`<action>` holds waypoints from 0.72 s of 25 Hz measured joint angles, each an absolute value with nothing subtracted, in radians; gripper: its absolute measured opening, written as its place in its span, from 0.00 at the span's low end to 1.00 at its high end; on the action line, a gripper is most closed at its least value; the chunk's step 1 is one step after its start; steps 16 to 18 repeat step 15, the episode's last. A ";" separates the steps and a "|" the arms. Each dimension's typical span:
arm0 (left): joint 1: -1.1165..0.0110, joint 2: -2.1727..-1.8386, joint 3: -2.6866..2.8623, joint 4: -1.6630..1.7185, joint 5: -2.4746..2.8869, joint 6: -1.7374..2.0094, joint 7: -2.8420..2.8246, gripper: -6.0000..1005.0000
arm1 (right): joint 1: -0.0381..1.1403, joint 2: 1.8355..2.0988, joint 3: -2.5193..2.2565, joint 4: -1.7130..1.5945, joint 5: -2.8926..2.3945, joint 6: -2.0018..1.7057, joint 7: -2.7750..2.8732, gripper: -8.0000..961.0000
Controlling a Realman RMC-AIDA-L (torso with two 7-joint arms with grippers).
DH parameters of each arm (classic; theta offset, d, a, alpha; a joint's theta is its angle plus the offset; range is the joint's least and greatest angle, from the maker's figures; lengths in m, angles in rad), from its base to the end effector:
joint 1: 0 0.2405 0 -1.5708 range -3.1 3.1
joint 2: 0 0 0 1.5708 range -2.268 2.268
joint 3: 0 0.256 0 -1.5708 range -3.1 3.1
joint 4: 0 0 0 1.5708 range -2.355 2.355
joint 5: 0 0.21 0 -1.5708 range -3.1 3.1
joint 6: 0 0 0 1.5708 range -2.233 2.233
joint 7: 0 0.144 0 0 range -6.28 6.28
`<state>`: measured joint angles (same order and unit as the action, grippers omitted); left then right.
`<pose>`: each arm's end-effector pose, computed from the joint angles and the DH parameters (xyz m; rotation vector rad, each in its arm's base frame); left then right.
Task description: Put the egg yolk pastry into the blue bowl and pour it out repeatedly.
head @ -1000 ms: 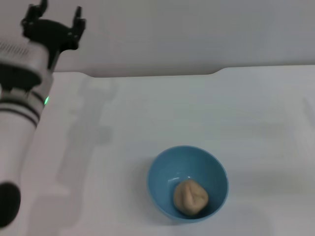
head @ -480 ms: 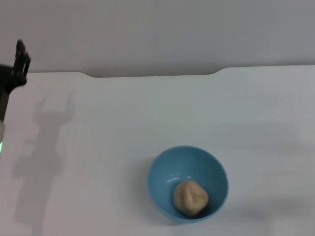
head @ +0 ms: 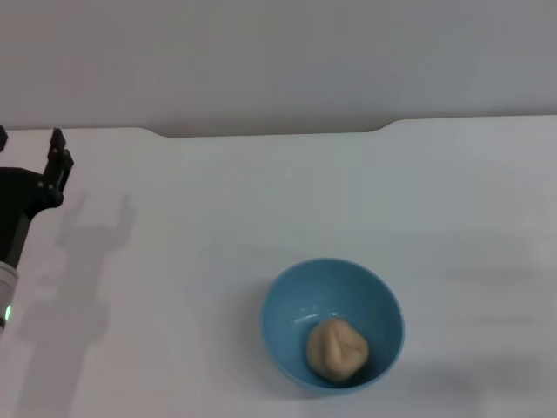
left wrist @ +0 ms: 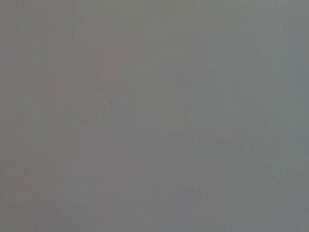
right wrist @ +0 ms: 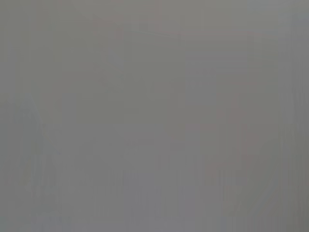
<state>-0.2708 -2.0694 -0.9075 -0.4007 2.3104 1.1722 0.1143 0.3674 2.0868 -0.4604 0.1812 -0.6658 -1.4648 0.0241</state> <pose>-0.3217 0.3041 -0.0151 -1.5197 -0.4371 -0.6398 0.3753 0.2628 0.0154 -1.2512 0.5486 0.5835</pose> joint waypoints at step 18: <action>-0.262 -2.070 -0.883 -0.386 2.312 1.176 0.114 0.68 | 0.407 2.085 -0.465 0.209 -0.775 -1.358 0.033 0.48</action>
